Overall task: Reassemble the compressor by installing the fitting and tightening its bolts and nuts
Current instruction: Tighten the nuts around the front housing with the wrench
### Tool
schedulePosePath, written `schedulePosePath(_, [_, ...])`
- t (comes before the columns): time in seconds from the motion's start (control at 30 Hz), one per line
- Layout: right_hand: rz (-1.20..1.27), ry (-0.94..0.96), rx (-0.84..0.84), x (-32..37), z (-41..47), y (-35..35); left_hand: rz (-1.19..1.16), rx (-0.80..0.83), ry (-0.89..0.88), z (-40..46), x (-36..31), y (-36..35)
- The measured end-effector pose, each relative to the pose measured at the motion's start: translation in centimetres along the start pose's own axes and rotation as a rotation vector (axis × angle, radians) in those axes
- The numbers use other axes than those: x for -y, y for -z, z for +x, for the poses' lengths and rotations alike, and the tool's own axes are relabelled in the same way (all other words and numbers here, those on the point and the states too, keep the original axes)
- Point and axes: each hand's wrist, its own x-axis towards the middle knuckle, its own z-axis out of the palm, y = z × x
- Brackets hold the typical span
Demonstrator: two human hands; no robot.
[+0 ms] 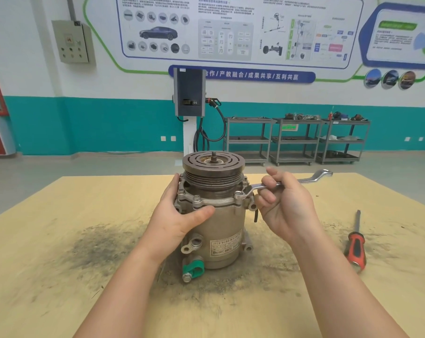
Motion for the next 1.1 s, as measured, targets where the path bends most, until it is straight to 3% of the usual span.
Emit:
schedulePosePath(0.1, [-0.071,0.221,-0.063,-0.8,-0.9,-0.2,0.055,-0.037,-0.002,0.0,0.1,0.0])
schedulePosePath(0.23, [-0.270,0.724,-0.146,-2.9,-3.4,-1.2,0.066,-0.077,-0.005,0.0,0.2,-0.3])
schedulePosePath(0.33, [-0.568,1.040,-0.033,-5.6,-5.3,-1.7,0.050,-0.081,-0.010,0.1,0.2,-0.4])
schedulePosePath(0.4, [-0.764,1.094,0.065,-6.7,-6.2,-2.0,0.032,-0.078,-0.009,0.1,0.2,-0.4])
schedulePosePath(0.5, [-0.824,1.089,0.200,-5.1,-6.1,-2.5,0.031,-0.079,-0.006,-0.1,0.1,-0.4])
schedulePosePath(0.57, [-0.610,1.005,0.187,-2.7,-5.6,-2.4,0.051,-0.086,0.002,-0.1,0.1,-0.3])
schedulePosePath(0.67, [-0.260,0.645,-0.018,-0.1,-4.0,-1.4,0.091,-0.080,0.012,-0.1,0.1,-0.2])
schedulePosePath(0.77, [-0.092,0.386,-0.072,0.2,-2.5,-0.6,0.103,-0.076,0.009,-0.2,0.0,-0.2])
schedulePosePath(1.1, [0.034,-0.012,0.126,0.3,0.1,0.4,0.097,-0.076,0.023,-0.2,-0.1,-0.3])
